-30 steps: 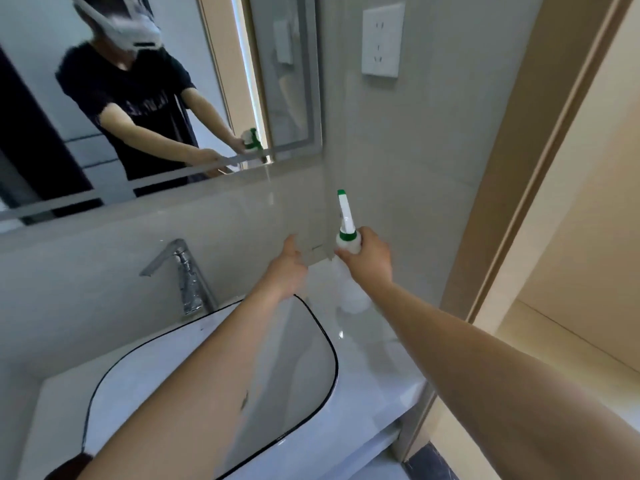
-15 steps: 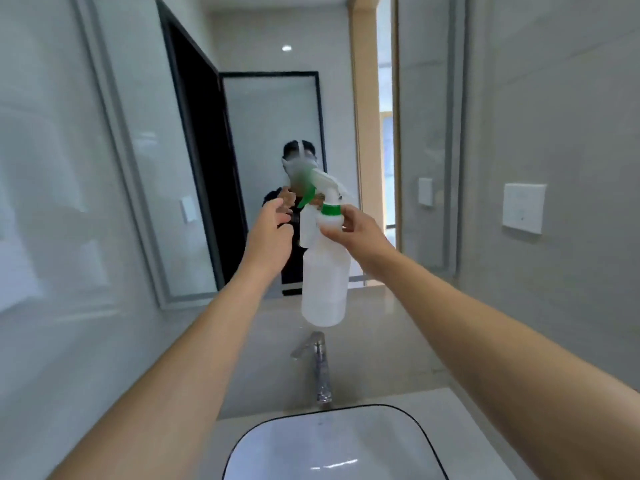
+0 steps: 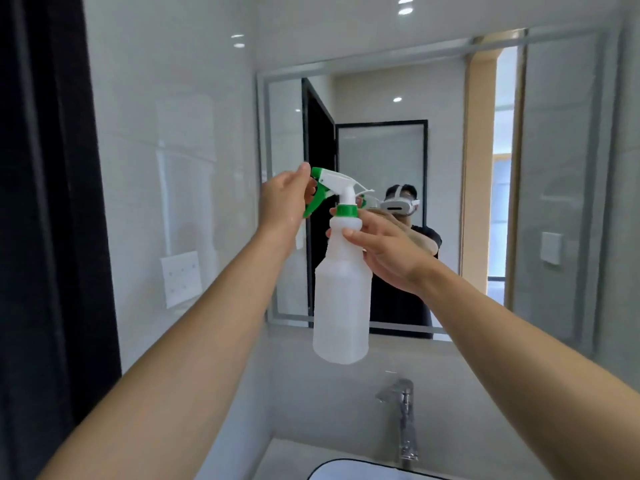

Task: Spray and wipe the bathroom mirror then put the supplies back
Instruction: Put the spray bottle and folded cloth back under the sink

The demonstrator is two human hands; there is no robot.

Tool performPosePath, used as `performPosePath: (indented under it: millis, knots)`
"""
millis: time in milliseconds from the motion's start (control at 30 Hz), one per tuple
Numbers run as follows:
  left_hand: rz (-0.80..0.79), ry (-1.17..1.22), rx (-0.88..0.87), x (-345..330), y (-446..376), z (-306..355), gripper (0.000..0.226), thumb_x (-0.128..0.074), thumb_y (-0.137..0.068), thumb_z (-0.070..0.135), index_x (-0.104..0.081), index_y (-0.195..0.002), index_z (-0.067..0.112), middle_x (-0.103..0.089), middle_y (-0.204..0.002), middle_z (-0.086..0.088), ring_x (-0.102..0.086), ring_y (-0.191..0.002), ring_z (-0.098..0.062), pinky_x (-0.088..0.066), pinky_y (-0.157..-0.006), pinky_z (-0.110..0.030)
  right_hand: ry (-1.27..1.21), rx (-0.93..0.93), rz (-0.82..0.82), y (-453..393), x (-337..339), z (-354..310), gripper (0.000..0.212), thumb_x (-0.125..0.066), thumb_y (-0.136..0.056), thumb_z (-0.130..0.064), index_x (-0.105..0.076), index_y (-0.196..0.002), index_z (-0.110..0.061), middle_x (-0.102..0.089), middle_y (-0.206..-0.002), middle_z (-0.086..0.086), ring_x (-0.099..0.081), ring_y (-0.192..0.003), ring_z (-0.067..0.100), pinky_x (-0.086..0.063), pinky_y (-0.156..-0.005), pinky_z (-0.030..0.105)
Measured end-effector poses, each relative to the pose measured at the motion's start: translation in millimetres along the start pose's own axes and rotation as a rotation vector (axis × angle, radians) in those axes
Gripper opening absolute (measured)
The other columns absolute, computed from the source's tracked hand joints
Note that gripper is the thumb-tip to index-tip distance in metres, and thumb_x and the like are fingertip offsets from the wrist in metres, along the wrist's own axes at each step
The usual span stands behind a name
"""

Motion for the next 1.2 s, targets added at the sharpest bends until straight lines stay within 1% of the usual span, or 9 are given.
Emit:
performPosePath:
  millis: [100, 233, 367, 500, 633, 767, 900, 1033, 1200]
  knots:
    - [0.029, 0.003, -0.016, 8.3, 1.4, 10.9, 0.045, -0.059, -0.095, 0.043, -0.069, -0.085, 0.001, -0.07, -0.079, -0.01, -0.064, -0.073, -0.023, -0.053, -0.071, -0.036, -0.026, 0.006, -0.08, 6.5, -10.1, -5.0, 0.037, -0.051, -0.098, -0.006, -0.053, -0.135, -0.009, -0.071, -0.118, 0.006, -0.066, -0.114, 0.018, -0.052, -0.094, 0.028]
    - [-0.017, -0.02, -0.057, 1.1, 9.2, 19.1, 0.045, -0.062, -0.097, 0.037, -0.069, -0.091, -0.007, -0.062, -0.075, -0.006, -0.054, -0.067, -0.016, -0.045, -0.064, -0.028, -0.032, -0.015, -0.117, 17.9, -5.2, -12.7, 0.04, -0.05, -0.099, -0.006, -0.05, -0.139, -0.006, -0.072, -0.114, 0.005, -0.067, -0.109, 0.019, -0.053, -0.092, 0.03]
    - [-0.077, -0.044, -0.068, -16.0, 12.7, 24.7, 0.033, -0.066, -0.095, 0.032, -0.069, -0.076, 0.006, -0.057, -0.065, 0.003, -0.048, -0.058, -0.008, -0.041, -0.054, -0.015, -0.056, -0.059, -0.096, 24.0, 15.6, -12.2, 0.043, -0.051, -0.1, -0.005, -0.046, -0.143, -0.006, -0.07, -0.115, 0.009, -0.065, -0.112, 0.021, -0.05, -0.097, 0.037]
    - [-0.134, -0.011, -0.055, -38.3, 10.6, 26.9, 0.029, -0.07, -0.093, 0.027, -0.069, -0.069, 0.011, -0.059, -0.056, 0.01, -0.05, -0.048, 0.003, -0.041, -0.055, -0.011, -0.007, -0.069, -0.069, 34.0, 37.7, -18.7, 0.048, -0.052, -0.099, -0.006, -0.043, -0.146, -0.004, -0.065, -0.122, 0.016, -0.06, -0.119, 0.028, -0.049, -0.102, 0.04]
    - [-0.184, 0.072, -0.007, -60.2, 9.9, 23.9, 0.024, -0.074, -0.089, 0.025, -0.071, -0.069, 0.013, -0.062, -0.057, 0.006, -0.052, -0.054, -0.005, -0.043, -0.059, -0.018, 0.007, -0.078, -0.049, 46.3, 57.5, -22.5, 0.05, -0.052, -0.099, -0.005, -0.042, -0.148, -0.007, -0.052, -0.139, 0.029, -0.052, -0.129, 0.039, -0.043, -0.111, 0.049]
    - [-0.27, 0.173, 0.03, -78.5, 11.2, 16.4, 0.016, -0.075, -0.088, 0.018, -0.073, -0.074, 0.01, -0.065, -0.07, -0.004, -0.054, -0.065, -0.013, -0.047, -0.066, -0.026, 0.012, -0.094, -0.011, 57.9, 71.0, -25.1, 0.047, -0.048, -0.1, -0.001, -0.042, -0.147, -0.007, -0.06, -0.126, 0.02, -0.058, -0.119, 0.031, -0.05, -0.105, 0.044]
    - [-0.384, 0.237, 0.061, -92.4, 17.8, 15.4, 0.01, -0.072, -0.091, 0.012, -0.073, -0.083, 0.007, -0.065, -0.076, -0.006, -0.058, -0.066, -0.012, -0.052, -0.064, -0.023, 0.031, -0.093, -0.016, 64.5, 79.4, -25.4, 0.047, -0.048, -0.1, 0.0, -0.044, -0.146, -0.006, -0.061, -0.126, 0.019, -0.059, -0.119, 0.03, -0.049, -0.106, 0.044]
    - [-0.325, 0.227, 0.168, -96.4, 18.7, 6.8, 0.025, -0.082, -0.083, 0.03, -0.073, -0.084, 0.006, -0.062, -0.066, -0.001, -0.052, -0.056, -0.01, -0.05, -0.061, -0.025, 0.039, -0.1, -0.006, 63.1, 85.2, -24.2, 0.05, -0.054, -0.097, -0.005, -0.044, -0.147, -0.007, -0.059, -0.13, 0.02, -0.058, -0.122, 0.031, -0.045, -0.11, 0.046]
    - [-0.264, 0.209, 0.143, -100.3, 13.4, 8.4, 0.027, -0.084, -0.081, 0.027, -0.074, -0.091, 0.004, -0.063, -0.07, -0.001, -0.051, -0.06, -0.01, -0.045, -0.061, -0.026, 0.033, -0.1, 0.019, 65.3, 86.8, -25.9, 0.048, -0.056, -0.096, -0.007, -0.047, -0.143, -0.008, -0.061, -0.128, 0.017, -0.059, -0.12, 0.028, -0.045, -0.11, 0.046]
Point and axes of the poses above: each hand's wrist, its own y-axis away from the middle knuckle, its own x-axis out of the back of the hand, z = x × y, the point moved 9 cm from there along -y, towards the middle knuckle
